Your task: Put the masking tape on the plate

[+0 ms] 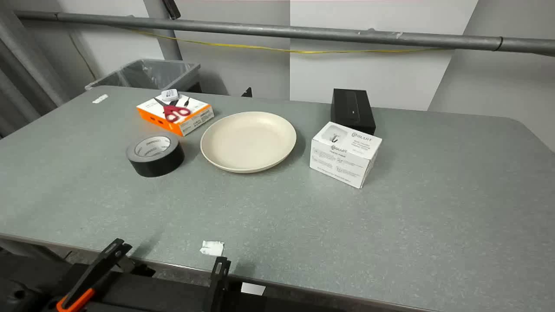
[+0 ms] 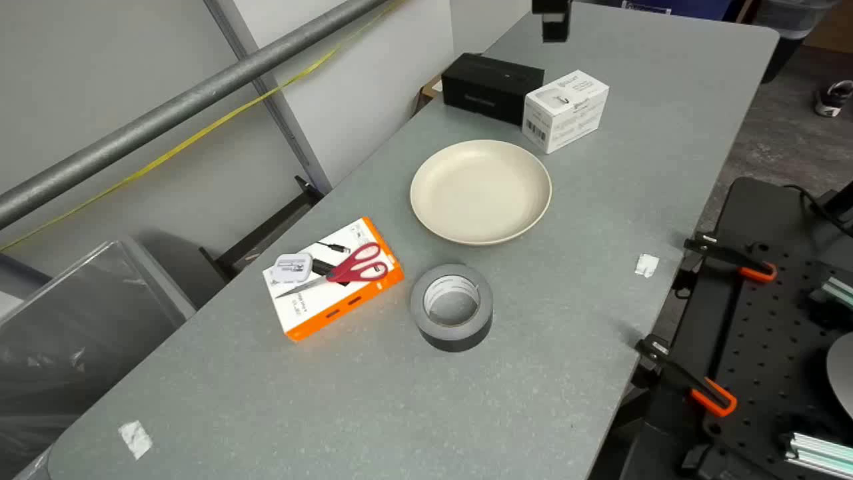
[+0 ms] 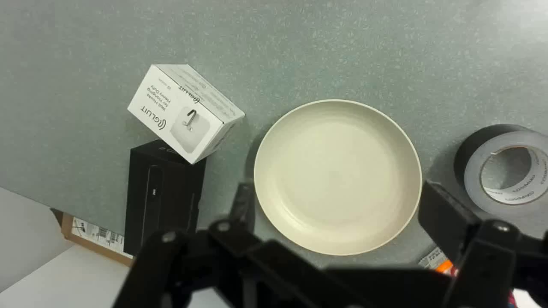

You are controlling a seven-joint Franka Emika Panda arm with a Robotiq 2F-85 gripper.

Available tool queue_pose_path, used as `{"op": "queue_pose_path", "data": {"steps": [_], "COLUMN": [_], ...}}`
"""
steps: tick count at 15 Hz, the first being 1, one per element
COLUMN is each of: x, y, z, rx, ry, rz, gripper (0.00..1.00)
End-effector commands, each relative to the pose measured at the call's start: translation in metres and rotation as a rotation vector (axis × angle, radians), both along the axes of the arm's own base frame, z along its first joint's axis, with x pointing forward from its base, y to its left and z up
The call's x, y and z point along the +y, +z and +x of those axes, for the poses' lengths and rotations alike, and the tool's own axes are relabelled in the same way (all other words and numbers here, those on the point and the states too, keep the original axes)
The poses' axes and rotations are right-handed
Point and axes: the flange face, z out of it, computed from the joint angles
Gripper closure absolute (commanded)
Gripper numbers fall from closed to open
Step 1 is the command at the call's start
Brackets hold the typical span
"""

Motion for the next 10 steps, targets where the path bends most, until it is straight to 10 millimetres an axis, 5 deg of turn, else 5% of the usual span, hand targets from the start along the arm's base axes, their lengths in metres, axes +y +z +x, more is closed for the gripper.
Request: {"op": "queue_pose_path", "data": {"steps": [1, 5, 10], "x": [0.0, 0.003, 0.061], "y": [0.0, 0.001, -0.04], "z": [0.0, 0.003, 0.024], "rx": [0.001, 0.0, 0.026], "ry": [0.0, 0.028, 0.188], "rz": [0.0, 0.042, 0.145], "gripper": [0.0, 0.0, 0.0]}}
